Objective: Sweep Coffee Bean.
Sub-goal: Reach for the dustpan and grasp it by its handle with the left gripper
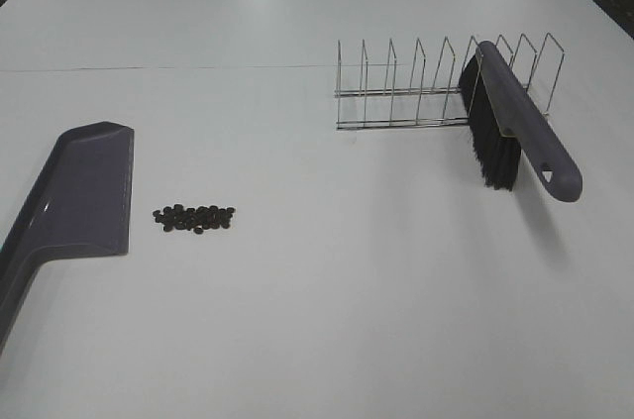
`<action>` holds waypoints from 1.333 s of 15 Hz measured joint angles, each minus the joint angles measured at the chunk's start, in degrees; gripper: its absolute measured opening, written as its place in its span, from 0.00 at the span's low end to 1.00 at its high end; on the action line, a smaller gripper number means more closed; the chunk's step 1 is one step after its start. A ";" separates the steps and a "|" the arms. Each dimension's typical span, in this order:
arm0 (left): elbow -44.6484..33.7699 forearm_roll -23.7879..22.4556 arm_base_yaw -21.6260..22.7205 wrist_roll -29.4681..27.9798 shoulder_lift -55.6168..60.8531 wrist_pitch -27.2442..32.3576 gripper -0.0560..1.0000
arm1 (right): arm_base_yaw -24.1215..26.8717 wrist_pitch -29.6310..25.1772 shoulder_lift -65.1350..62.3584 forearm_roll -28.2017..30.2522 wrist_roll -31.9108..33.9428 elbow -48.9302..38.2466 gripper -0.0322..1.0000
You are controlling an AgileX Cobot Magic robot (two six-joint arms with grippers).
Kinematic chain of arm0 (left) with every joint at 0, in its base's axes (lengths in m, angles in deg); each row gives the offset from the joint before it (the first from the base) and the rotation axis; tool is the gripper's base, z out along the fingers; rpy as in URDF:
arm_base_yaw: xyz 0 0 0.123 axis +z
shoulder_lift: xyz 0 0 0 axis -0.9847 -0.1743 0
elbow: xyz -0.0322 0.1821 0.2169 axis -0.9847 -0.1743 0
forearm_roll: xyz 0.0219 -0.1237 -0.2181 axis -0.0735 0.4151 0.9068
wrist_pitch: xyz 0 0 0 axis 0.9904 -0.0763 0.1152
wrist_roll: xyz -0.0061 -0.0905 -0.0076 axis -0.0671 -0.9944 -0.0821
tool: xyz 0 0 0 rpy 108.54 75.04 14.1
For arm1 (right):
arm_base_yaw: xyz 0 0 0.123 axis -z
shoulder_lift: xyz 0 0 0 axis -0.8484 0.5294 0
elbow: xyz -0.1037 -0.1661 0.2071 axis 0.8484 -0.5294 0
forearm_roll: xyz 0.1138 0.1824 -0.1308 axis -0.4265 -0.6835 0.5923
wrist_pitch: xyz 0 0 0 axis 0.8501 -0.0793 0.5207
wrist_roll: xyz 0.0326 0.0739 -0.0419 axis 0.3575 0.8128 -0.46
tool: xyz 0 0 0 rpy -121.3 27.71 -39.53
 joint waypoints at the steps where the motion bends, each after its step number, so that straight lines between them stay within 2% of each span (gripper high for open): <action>1: 0.00 0.00 0.00 0.00 -0.11 0.00 0.97 | 0.00 0.00 0.00 0.00 0.00 0.00 0.70; 5: 0.00 0.00 0.00 0.00 -4.53 0.00 0.97 | 0.00 0.00 0.00 0.00 0.00 0.00 0.70; 14: 0.40 0.86 0.00 0.17 -30.71 -0.63 0.97 | 0.00 0.00 0.00 0.00 0.00 0.00 0.70; 16: 1.43 1.43 0.00 0.17 -34.84 -2.81 0.97 | 0.00 0.00 0.00 0.00 0.00 0.00 0.70; 17: 2.18 4.41 0.00 0.97 -40.51 -6.76 0.97 | 0.00 0.00 0.00 0.00 0.00 0.00 0.70; 20: 2.35 8.31 0.00 3.72 -49.27 -10.71 0.97 | 0.00 0.00 0.00 0.00 0.00 0.00 0.70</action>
